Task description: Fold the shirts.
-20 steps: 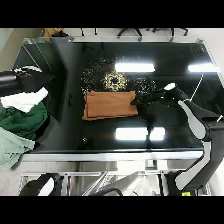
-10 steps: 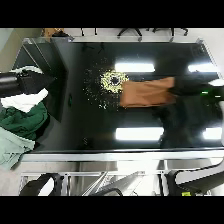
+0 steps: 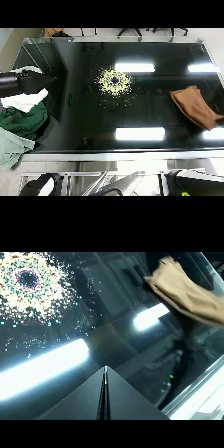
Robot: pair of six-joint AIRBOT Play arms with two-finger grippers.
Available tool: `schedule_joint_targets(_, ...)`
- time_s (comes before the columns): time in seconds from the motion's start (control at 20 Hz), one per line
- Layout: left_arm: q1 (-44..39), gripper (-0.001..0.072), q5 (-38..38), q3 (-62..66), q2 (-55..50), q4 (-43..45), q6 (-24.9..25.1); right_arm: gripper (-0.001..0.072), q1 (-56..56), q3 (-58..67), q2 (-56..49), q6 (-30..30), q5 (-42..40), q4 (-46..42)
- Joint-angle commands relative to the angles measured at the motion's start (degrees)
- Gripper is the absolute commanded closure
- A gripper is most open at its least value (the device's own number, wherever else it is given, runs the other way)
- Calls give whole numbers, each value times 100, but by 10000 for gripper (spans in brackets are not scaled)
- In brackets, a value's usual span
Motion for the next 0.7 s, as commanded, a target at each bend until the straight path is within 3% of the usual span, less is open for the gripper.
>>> schedule_joint_targets(0.0, 4, 693, 33, -2, 2, 2, 79, 693, -804, -1014, 282, 39, 7, -474)
schedule_joint_targets(0.1, 4, 692, 42, -2, 2, 0, 79, 683, -970, -1528, 393, 42, -98, -472)
schedule_joint_targets(0.15, 4, 693, 85, -2, 2, 0, 79, 480, -992, -1639, 393, 39, -120, -472)
schedule_joint_targets(0.2, 4, 692, 166, -2, 0, 0, 79, 214, -999, -1644, 382, 37, -118, -474)
schedule_joint_targets(0.25, 4, 692, 247, -2, 0, 0, 79, 108, -1005, -1604, 402, 48, -114, -498)
schedule_joint_targets(0.4, 4, 693, 476, 13, 0, 2, 79, 112, -1010, -1132, 568, 807, -251, -601)
schedule_joint_targets(0.5, 4, 693, 662, 15, 0, 0, 74, 134, -988, -643, 807, 966, -358, -297)
schedule_joint_targets(0.65, 4, 692, 1067, 15, -15, 0, 76, 374, -619, -192, 1143, 87, -348, 1438)
